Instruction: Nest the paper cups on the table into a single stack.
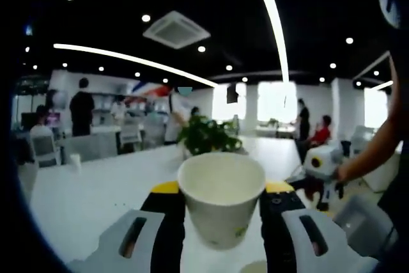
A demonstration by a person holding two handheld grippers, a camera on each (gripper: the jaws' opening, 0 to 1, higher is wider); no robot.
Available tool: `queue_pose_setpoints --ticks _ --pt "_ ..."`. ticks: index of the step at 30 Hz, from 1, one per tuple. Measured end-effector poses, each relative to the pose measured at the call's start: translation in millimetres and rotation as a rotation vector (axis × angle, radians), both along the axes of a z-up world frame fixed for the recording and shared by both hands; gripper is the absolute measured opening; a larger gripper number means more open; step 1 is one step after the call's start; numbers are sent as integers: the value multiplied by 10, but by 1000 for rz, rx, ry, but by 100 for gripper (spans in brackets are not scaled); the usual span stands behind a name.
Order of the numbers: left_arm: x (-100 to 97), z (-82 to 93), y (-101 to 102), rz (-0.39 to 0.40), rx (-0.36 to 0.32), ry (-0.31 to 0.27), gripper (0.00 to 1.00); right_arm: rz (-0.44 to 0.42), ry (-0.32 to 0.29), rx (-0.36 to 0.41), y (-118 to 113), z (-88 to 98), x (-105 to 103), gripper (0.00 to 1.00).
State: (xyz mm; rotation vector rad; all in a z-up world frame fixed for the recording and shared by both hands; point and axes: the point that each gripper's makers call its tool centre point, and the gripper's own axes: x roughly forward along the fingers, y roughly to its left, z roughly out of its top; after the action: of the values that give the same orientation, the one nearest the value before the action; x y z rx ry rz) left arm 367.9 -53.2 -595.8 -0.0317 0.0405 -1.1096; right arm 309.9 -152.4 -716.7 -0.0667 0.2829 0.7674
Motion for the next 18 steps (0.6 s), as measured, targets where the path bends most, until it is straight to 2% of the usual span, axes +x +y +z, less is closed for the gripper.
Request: queue_pose_setpoints --ticks 18 --pt "-235 39 -21 -5 -14 -1 43 -1 -9 -10 -16 -17 34 100"
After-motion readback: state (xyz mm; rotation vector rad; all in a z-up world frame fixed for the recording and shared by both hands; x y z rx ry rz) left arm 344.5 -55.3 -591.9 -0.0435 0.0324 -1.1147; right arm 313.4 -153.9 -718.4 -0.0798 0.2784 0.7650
